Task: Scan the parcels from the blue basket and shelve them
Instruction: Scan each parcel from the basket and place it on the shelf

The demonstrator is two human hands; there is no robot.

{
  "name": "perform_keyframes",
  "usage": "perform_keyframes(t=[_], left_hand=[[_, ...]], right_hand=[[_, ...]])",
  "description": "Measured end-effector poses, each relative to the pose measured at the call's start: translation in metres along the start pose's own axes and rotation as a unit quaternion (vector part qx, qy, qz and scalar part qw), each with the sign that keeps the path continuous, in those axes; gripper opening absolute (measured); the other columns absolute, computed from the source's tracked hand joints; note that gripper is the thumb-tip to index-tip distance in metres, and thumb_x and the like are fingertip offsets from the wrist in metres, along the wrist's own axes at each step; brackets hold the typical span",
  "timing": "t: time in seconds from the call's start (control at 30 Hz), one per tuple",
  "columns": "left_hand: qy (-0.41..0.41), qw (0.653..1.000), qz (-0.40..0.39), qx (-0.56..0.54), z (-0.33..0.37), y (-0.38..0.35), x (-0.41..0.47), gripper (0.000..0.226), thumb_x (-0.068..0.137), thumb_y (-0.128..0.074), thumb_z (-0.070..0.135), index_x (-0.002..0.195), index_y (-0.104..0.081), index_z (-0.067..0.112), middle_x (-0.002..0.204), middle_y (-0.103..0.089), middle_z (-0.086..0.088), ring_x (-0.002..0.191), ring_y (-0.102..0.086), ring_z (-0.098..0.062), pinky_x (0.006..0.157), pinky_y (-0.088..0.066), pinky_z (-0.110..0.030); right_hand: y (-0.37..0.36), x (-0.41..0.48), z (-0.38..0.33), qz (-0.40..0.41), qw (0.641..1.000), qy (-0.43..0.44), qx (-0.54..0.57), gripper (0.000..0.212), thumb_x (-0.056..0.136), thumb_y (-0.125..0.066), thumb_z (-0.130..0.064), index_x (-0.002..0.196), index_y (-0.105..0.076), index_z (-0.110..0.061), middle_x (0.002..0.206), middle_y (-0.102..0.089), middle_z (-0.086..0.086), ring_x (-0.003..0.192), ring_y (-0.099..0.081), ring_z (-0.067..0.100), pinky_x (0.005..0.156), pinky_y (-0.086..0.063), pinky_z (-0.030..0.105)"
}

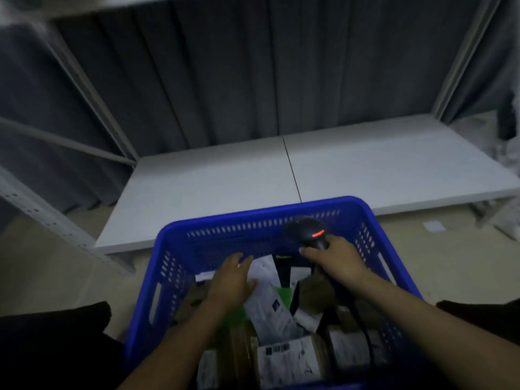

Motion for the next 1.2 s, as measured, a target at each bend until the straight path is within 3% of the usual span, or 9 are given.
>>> perform_keyframes(t=[0.13, 0.2, 0.33, 0.43, 0.57, 0.73, 0.93, 1.07, 1.2], left_hand=[[0.029, 0.996, -0.063, -0.048, -0.006, -0.078, 0.008, 0.081, 0.084, -0.034, 0.063, 0.149, -0.032, 0.016, 0.151, -0.036, -0.014, 0.137, -0.038, -0.031, 0.11, -0.031, -0.036], [0.054, 0.992, -0.09, -0.068, -0.011, -0.111, 0.015, 0.097, 0.07, -0.023, 0.07, 0.15, -0.031, 0.014, 0.15, -0.039, -0.015, 0.135, -0.04, -0.031, 0.109, -0.032, -0.034], [0.111, 0.974, -0.136, -0.14, -0.015, -0.142, 0.03, 0.097, 0.074, -0.036, 0.065, 0.153, -0.016, 0.013, 0.15, -0.036, -0.015, 0.134, -0.04, -0.028, 0.103, -0.036, -0.029], [0.133, 0.963, -0.126, -0.198, -0.012, -0.141, 0.034, 0.08, 0.09, -0.061, 0.039, 0.151, -0.02, 0.006, 0.147, -0.041, -0.015, 0.132, -0.043, -0.027, 0.1, -0.036, -0.027], [0.204, 0.937, -0.048, -0.279, -0.024, -0.126, 0.026, 0.073, 0.084, -0.071, 0.019, 0.145, -0.035, 0.006, 0.142, -0.049, -0.013, 0.128, -0.049, -0.026, 0.095, -0.037, -0.024], [0.24, 0.865, 0.094, -0.431, -0.031, -0.064, 0.011, 0.051, 0.083, -0.072, 0.018, 0.131, -0.054, 0.009, 0.122, -0.063, -0.015, 0.104, -0.061, -0.031, 0.086, -0.05, -0.035], [0.215, 0.649, 0.118, -0.72, -0.015, -0.006, -0.013, 0.039, 0.088, -0.063, 0.013, 0.126, -0.057, 0.013, 0.117, -0.065, -0.01, 0.103, -0.063, -0.03, 0.083, -0.054, -0.044], [0.143, 0.64, 0.105, -0.748, 0.008, 0.024, -0.031, 0.064, 0.085, -0.062, -0.001, 0.138, -0.037, 0.024, 0.122, -0.059, -0.002, 0.111, -0.058, -0.028, 0.092, -0.051, -0.045], [0.131, 0.657, 0.108, -0.734, 0.012, 0.033, -0.044, 0.071, 0.086, -0.061, -0.006, 0.135, -0.029, 0.033, 0.109, -0.059, 0.005, 0.104, -0.058, -0.022, 0.09, -0.051, -0.045]], right_hand=[[-0.02, 0.013, 0.028, -0.038, 0.998, -0.002, -0.048, 0.031, 0.08, -0.076, -0.029, 0.064, -0.052, -0.018, 0.059, -0.052, -0.003, 0.059, -0.052, 0.013, 0.054, -0.04, 0.028], [-0.029, 0.016, 0.044, -0.057, 0.997, -0.022, -0.053, 0.022, 0.078, -0.076, -0.031, 0.076, -0.063, -0.013, 0.068, -0.062, 0.002, 0.066, -0.061, 0.018, 0.061, -0.052, 0.036], [-0.04, 0.024, 0.047, -0.083, 0.996, -0.018, -0.039, 0.029, 0.079, -0.074, -0.032, 0.097, -0.069, -0.011, 0.082, -0.069, 0.004, 0.075, -0.066, 0.018, 0.07, -0.058, 0.039], [-0.041, 0.027, 0.05, -0.086, 0.995, -0.029, -0.039, 0.029, 0.08, -0.073, -0.033, 0.097, -0.066, -0.01, 0.079, -0.068, 0.005, 0.07, -0.065, 0.021, 0.07, -0.058, 0.041], [-0.037, 0.026, 0.047, -0.077, 0.996, -0.043, -0.024, 0.027, 0.082, -0.073, -0.032, 0.095, -0.065, -0.01, 0.07, -0.065, 0.005, 0.06, -0.064, 0.02, 0.057, -0.057, 0.036], [-0.027, 0.024, 0.034, -0.053, 0.998, -0.03, 0.005, 0.026, 0.082, -0.073, -0.029, 0.089, -0.065, -0.006, 0.061, -0.065, 0.008, 0.055, -0.065, 0.026, 0.063, -0.055, 0.044], [-0.017, 0.019, 0.024, -0.032, 0.996, -0.044, 0.076, 0.027, 0.083, -0.072, -0.031, 0.091, -0.07, -0.005, 0.086, -0.069, 0.011, 0.083, -0.065, 0.025, 0.073, -0.048, 0.035], [-0.011, 0.014, 0.022, -0.021, 0.982, -0.06, 0.178, 0.024, 0.082, -0.073, -0.029, 0.096, -0.071, -0.009, 0.099, -0.072, 0.012, 0.096, -0.066, 0.027, 0.088, -0.051, 0.042], [-0.006, 0.008, 0.014, -0.034, 0.967, -0.049, 0.248, 0.02, 0.085, -0.071, -0.024, 0.1, -0.071, -0.01, 0.095, -0.073, 0.009, 0.092, -0.068, 0.025, 0.076, -0.052, 0.032]])
Point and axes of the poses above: each hand's wrist, its own x-axis towards the middle knuckle, its own y-axis out of the back of the hand, z = x × y, the point moved 9 cm from there along x, towards the middle knuckle
